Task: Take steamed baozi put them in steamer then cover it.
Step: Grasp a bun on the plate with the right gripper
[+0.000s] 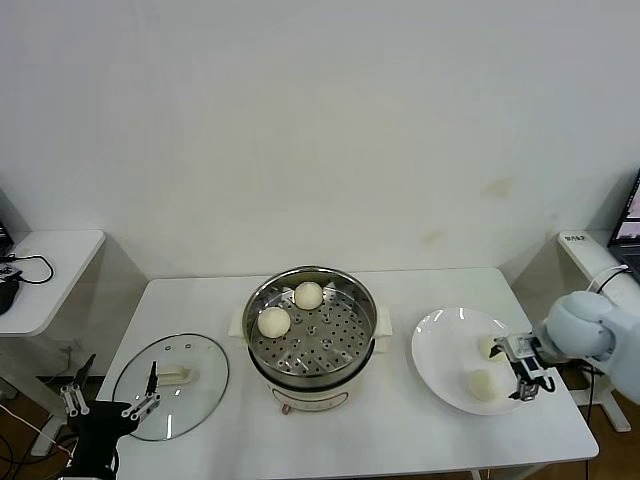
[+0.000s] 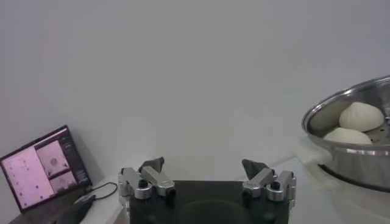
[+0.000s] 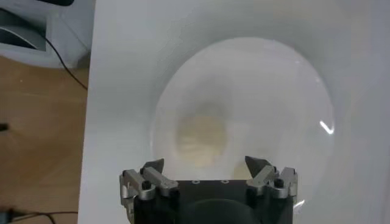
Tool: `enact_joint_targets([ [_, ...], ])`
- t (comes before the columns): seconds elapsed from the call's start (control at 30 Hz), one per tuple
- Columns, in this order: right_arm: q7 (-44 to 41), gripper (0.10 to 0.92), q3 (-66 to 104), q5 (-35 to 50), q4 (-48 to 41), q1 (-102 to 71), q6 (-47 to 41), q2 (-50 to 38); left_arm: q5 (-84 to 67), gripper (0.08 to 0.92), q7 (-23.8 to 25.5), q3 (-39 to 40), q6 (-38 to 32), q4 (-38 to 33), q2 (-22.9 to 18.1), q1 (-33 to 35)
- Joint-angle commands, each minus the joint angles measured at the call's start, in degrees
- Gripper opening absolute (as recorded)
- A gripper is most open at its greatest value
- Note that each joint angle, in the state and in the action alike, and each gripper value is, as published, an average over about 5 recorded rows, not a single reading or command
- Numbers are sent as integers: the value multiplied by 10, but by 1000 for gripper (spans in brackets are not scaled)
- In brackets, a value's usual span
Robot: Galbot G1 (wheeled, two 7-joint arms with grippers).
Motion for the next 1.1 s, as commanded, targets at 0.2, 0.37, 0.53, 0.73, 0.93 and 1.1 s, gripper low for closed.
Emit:
enact_joint_targets([
  [0.2,23,823,39,-26,-50,-61,-5,45,2,823,1,1,1,-1,-2,0],
  [0.37,24,823,39,-32,-68,-60,-6,55,1,823,1,-2,1,0,-1,0],
  [0.53,17,802,39,-27,-71,-65,-12,59,1,823,1,-2,0,1,-2,0],
  [0.73,8,734,39,-23,-65,-68,-15,58,0,823,1,-4,0,0,-2,1],
  [0.93,1,646,41,-19,-66,-63,-18,56,0,823,0,-3,0,-1,-2,1],
  [1.1,-7,599,42,-10,-60,-47,-19,49,0,823,0,-4,0,-4,-2,2],
])
